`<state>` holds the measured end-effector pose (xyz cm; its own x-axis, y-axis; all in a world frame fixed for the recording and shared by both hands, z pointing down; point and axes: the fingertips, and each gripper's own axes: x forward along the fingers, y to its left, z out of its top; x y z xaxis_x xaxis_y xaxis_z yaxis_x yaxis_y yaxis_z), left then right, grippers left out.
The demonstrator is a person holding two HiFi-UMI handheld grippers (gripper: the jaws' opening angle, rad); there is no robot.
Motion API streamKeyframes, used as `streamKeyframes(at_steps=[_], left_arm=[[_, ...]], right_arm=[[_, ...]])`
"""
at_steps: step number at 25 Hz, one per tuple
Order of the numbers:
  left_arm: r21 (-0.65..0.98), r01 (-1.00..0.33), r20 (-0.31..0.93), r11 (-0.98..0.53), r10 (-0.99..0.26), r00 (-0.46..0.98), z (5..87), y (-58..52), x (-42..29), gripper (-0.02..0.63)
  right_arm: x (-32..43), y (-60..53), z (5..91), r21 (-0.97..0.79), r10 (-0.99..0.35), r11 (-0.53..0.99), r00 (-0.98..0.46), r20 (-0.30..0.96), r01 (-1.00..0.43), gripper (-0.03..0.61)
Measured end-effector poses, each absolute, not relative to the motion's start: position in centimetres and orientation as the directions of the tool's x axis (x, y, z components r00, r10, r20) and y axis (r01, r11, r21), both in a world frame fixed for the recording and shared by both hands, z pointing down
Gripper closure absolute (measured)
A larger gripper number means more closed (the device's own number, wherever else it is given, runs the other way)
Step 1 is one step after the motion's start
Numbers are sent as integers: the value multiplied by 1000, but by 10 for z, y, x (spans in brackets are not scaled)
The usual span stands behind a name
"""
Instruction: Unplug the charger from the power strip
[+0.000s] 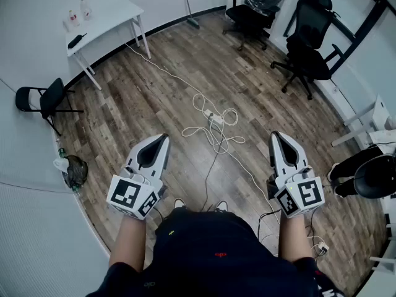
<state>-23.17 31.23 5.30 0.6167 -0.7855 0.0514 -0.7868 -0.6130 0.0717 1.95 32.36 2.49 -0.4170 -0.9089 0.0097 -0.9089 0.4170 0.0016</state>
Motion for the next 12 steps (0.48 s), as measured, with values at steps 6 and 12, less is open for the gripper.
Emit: streamKeyframes(at_steps=[6, 12], left_arm=[[71, -782, 54, -620, -780, 623, 53, 318, -227, 594], [76, -780, 58, -621, -779, 625, 55, 316, -225, 594]], right_arm=[[17, 326, 25, 14, -906, 423, -423, 15, -906, 557], [20, 326, 29, -21, -909, 416, -416, 6, -909, 557]])
